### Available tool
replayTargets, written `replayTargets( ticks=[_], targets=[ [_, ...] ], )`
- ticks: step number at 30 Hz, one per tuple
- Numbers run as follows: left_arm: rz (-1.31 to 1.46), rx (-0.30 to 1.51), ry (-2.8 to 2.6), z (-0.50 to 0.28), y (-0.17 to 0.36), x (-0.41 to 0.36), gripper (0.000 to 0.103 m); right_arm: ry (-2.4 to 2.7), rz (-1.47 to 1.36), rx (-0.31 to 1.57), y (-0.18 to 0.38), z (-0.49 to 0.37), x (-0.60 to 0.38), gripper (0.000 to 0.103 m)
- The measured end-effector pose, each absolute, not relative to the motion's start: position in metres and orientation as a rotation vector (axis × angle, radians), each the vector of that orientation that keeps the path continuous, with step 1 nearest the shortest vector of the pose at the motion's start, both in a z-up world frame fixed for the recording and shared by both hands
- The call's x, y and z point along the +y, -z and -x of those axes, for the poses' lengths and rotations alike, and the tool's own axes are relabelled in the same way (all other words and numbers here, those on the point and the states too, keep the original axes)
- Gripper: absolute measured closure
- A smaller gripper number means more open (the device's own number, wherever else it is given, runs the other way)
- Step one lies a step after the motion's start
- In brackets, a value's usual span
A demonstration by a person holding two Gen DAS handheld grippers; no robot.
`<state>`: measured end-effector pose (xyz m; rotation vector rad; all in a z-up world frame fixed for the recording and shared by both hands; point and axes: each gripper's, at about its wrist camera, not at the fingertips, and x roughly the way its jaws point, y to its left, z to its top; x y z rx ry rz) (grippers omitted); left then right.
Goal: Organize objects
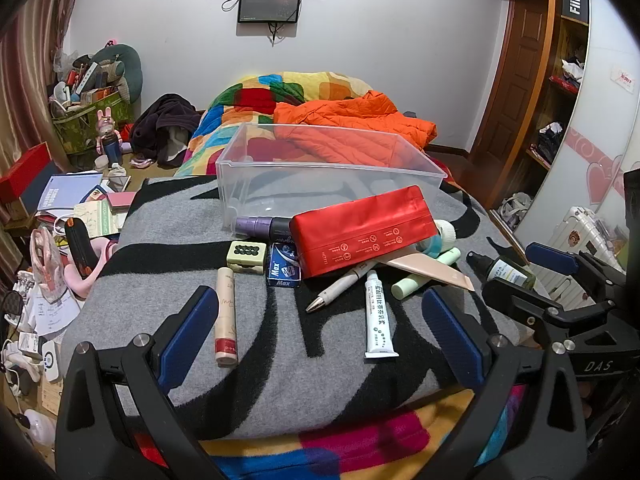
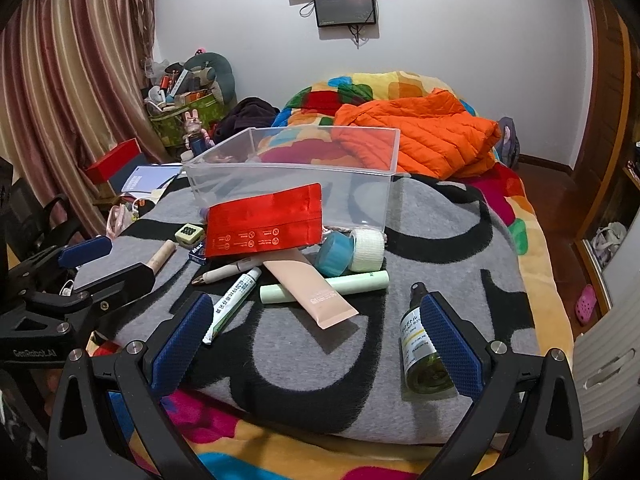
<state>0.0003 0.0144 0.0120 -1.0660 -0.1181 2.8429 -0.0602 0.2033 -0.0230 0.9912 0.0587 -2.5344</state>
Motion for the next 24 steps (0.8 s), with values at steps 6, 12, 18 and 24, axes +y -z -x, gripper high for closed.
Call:
replayTargets(
  ticks=[6,12,18,24],
  targets=[
    [1.066,-0.119,-2.841,-0.0005,-0.0126,0.0140,0.000,2.534,-0.990,0.060,0.0227,0.0604,0.2032,0.000],
    [1.066,-0.120,-2.838,-0.0007,-0.0133,0.0155,0.000,2.532,-0.992,0.061,0.0223,0.0598,0.2019,0.000],
    [1.069,-0.121,-2.835,-0.0012,-0.0133,0.0155,0.000,2.532,-0.992,0.061,0.0222,0.0598,0.2019,0.000],
    [1.072,-0.132,-2.832,-0.0024,-0.0134,0.0138,0.000,2.532,-0.987,0.062,0.0213,0.0593,0.1993,0.000]
  ],
)
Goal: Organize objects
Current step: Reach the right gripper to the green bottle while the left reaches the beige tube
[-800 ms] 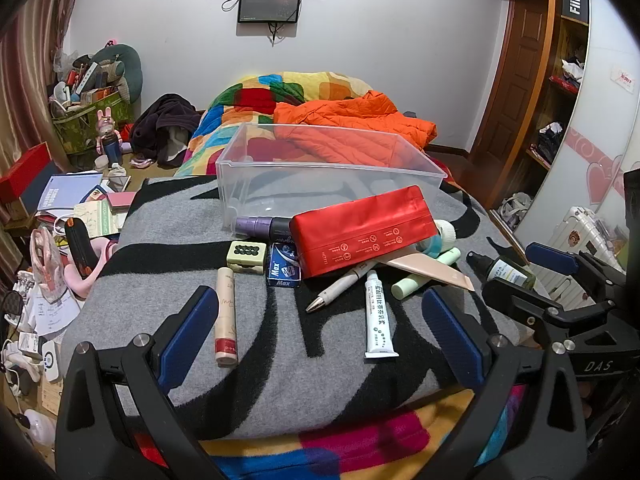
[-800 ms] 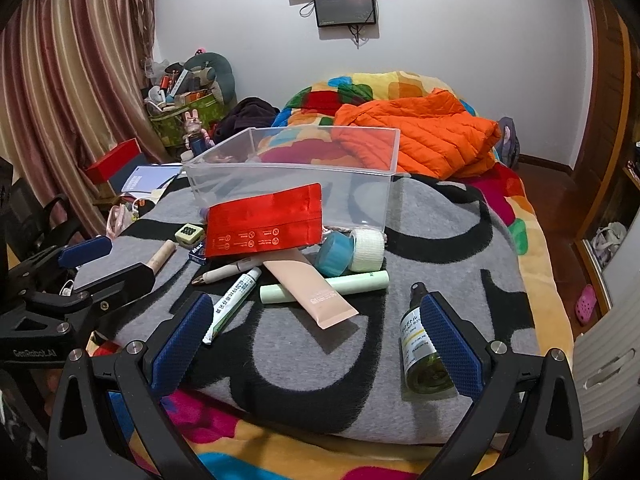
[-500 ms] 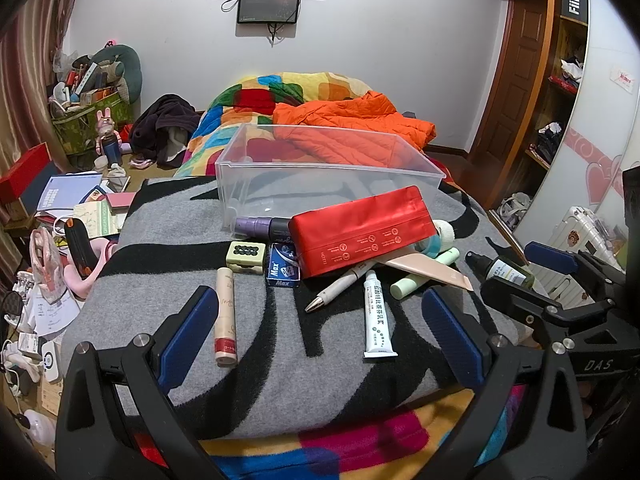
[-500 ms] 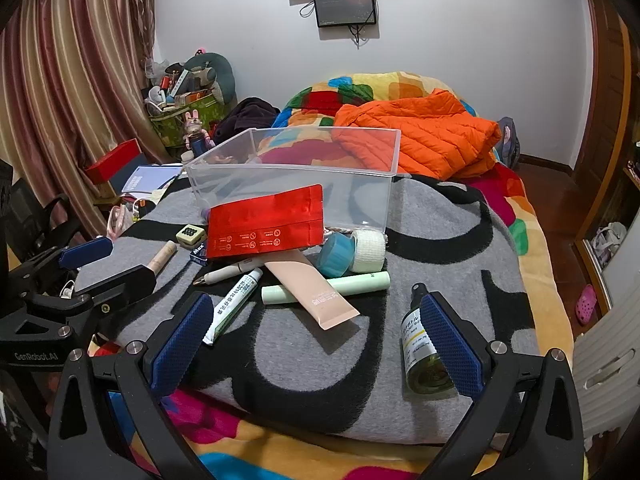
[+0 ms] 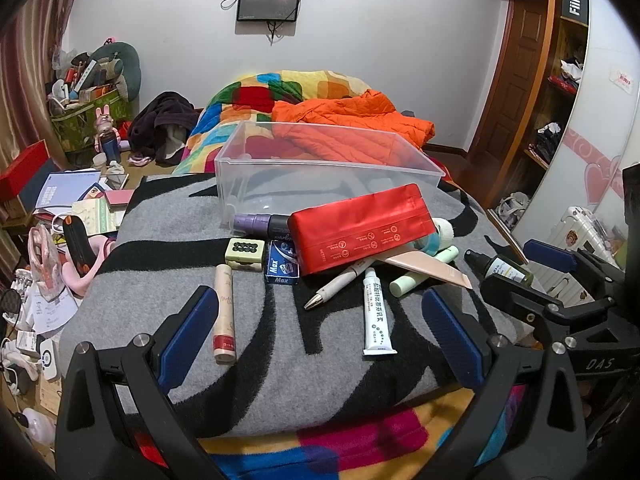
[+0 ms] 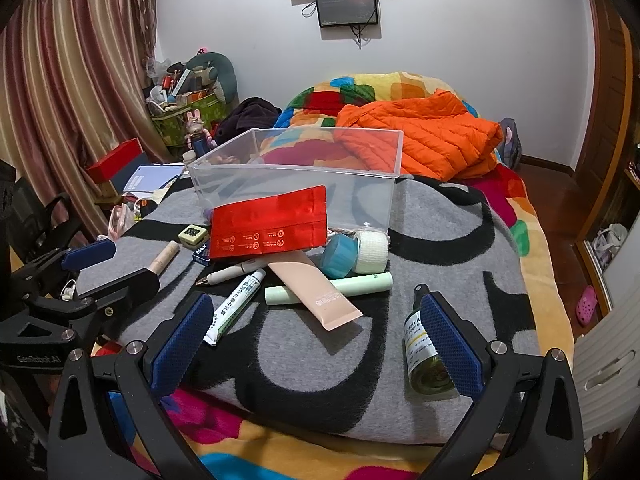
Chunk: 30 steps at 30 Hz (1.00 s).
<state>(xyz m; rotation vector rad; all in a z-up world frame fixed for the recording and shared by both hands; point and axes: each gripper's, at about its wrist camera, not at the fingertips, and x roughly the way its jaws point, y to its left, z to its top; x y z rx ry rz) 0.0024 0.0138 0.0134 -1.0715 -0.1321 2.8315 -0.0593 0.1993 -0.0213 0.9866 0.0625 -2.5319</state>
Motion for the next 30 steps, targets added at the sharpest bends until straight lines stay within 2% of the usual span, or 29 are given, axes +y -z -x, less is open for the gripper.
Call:
replayTargets(
  ticks=[13,14,16,19,30],
  targets=[
    [1.067,-0.142,-2.822,-0.002,-0.011,0.013,0.001,2.530,-0.970,0.060,0.020,0.058,0.198,0.001],
    [1.067,-0.145,-2.820,-0.002,-0.011,0.012,0.004,2.532,-0.966,0.060,0.020,0.059,0.198,0.001],
    [1.087,-0.149,-2.810,0.000,-0.009,0.010,0.017,2.533,-0.959,0.061,0.020,0.059,0.198,0.002],
    [1.116,-0.179,-2.798,0.003,-0.005,0.005,0.021,2.533,-0.957,0.072,0.021,0.059,0.199,0.012],
    [1.205,-0.196,-2.878,0.016,0.004,-0.029,0.032,2.580,-1.050,0.056,0.035,0.068,0.234,0.035]
  ],
)
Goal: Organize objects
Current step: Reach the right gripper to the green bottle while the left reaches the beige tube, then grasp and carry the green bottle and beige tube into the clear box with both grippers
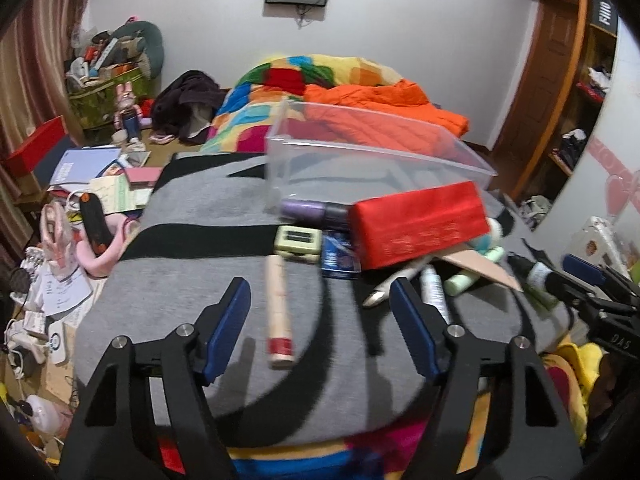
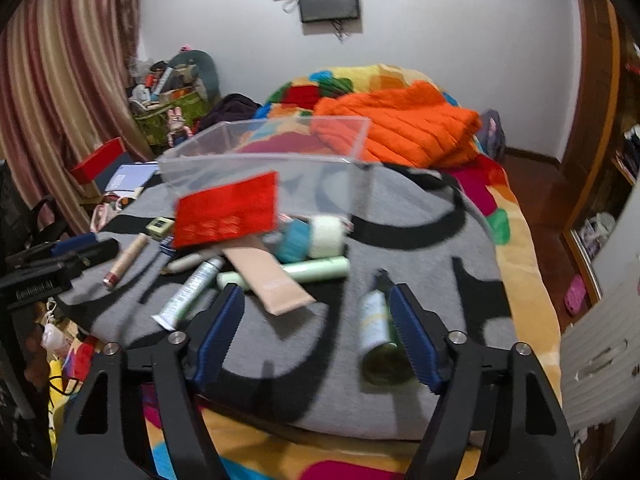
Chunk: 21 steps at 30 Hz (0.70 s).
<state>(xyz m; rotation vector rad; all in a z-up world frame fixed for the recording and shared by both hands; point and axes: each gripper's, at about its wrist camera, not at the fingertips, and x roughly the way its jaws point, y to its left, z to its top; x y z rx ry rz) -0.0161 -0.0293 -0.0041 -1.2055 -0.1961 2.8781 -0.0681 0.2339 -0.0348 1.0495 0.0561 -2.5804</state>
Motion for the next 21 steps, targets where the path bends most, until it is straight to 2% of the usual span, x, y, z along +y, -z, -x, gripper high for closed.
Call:
replayTargets(
  ticks=[2,7,12,14,19,21],
  targets=[
    [1.244,-0.206,-2.883,0.019,0.010,-0.037,0.036,2.601,-1.091,0.045,0.040,0.072,0.245,0.039],
    [1.398,-0.236,-2.835,0.032,0.035,-0.048,0.058,2.610,-1.209,-0.008,0.057,0.084,0.270,0.054],
    [1.413,-0.174,-2.855,0.035,0.041,-0.042,0.060,2.578,-1.246,-0.022,0.066,0.089,0.271,0.065],
    [1.413,-0.160,-2.860,0.037,0.042,-0.040,0.063,2.574,-1.236,-0.015,0.067,0.089,0.267,0.065],
    [1.403,-0.169,-2.890,0.040,0.043,-0.044,0.088,2.588,-1.208,-0.032,0.066,0.089,0.265,0.065],
    [1.397,-0.204,-2.885,0.041,0.043,-0.049,0.088,2.598,-1.193,-0.043,0.064,0.088,0.267,0.065]
  ],
)
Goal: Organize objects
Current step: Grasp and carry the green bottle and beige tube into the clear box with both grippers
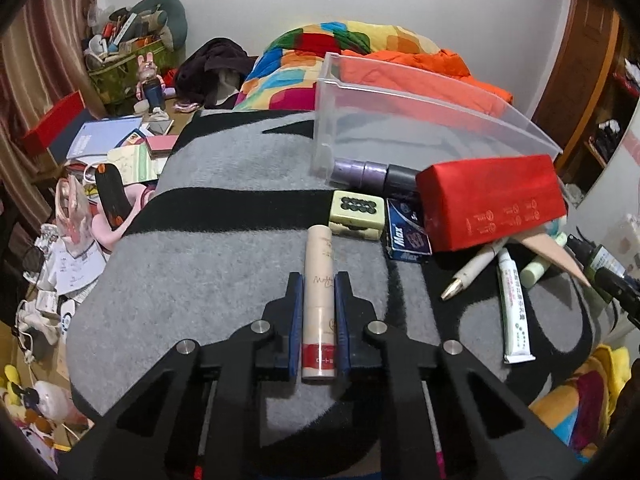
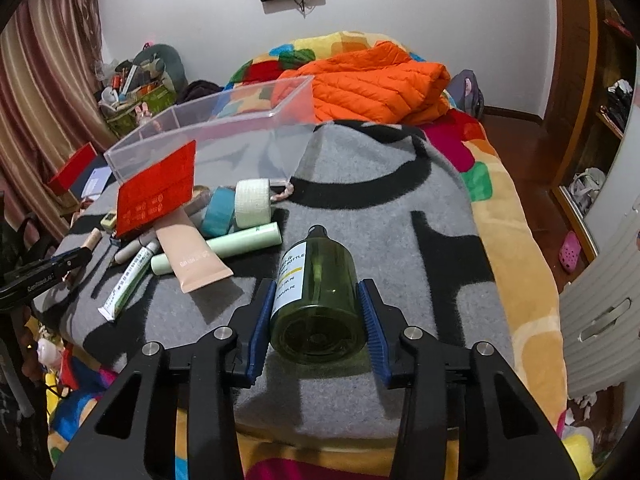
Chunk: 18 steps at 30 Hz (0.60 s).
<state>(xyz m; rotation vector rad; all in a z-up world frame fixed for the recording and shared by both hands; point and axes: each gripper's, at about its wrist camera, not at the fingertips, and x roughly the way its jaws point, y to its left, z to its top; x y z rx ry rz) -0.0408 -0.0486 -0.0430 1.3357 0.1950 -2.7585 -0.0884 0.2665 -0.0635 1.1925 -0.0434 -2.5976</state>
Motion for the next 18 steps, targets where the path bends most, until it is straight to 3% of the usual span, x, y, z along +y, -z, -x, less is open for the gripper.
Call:
replayTargets(
  ticks=[18],
  targets=[
    [-1.114,0.221,2.932,0.050,-0.020,-0.046,0.088,2.638,-0.935,-0.010,0.004,0.115,0.241,0.065]
  ],
)
